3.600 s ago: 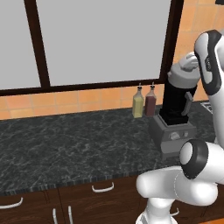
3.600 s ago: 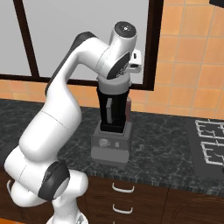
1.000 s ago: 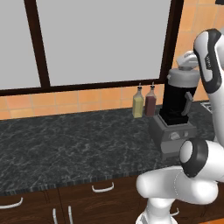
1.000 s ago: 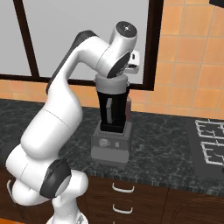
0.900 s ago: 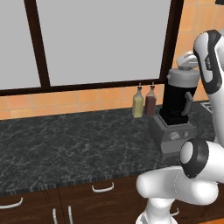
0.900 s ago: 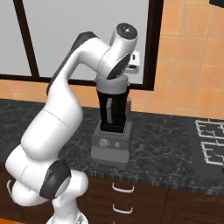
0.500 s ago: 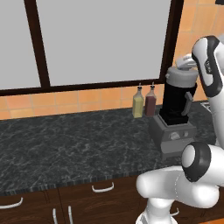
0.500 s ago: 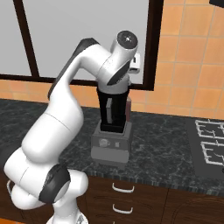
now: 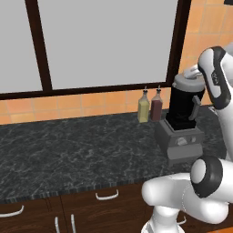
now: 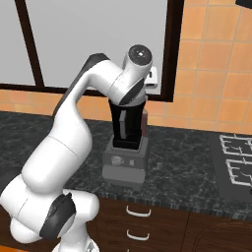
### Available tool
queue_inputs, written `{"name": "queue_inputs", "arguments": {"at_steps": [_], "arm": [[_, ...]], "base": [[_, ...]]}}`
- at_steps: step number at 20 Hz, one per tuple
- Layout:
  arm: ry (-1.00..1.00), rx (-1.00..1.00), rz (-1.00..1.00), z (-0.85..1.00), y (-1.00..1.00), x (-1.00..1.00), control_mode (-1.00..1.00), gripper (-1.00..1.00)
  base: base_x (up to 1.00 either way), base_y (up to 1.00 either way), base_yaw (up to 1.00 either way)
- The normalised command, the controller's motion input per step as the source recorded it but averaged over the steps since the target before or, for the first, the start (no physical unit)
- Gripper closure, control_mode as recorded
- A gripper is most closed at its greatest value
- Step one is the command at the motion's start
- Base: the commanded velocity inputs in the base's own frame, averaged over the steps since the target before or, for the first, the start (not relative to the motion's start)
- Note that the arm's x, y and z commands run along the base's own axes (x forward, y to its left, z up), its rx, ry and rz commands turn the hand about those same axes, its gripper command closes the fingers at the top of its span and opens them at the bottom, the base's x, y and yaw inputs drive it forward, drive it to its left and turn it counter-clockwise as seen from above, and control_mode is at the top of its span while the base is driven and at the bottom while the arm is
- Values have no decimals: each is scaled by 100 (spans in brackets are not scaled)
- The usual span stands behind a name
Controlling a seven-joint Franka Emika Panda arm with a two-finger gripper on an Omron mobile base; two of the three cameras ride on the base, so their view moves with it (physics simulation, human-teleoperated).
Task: Close the lid blender by securely placing the lid on top.
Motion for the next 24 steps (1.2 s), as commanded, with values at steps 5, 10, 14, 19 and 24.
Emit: {"name": "queue_inputs", "arguments": {"at_steps": [5,10,14,19,24], "arm": [[3,-14,0,-75,0,-8,-100,100],[0,-1,0,-25,-8,-24,-100,-100],[0,0,0,0,-22,-41,-100,-100],[0,0,0,0,-17,-34,-100,-100],[1,0,-1,-3,-29,-75,-100,-100]], "base": [[0,0,0],[0,0,0],[0,0,0],[0,0,0],[0,0,0]]}}
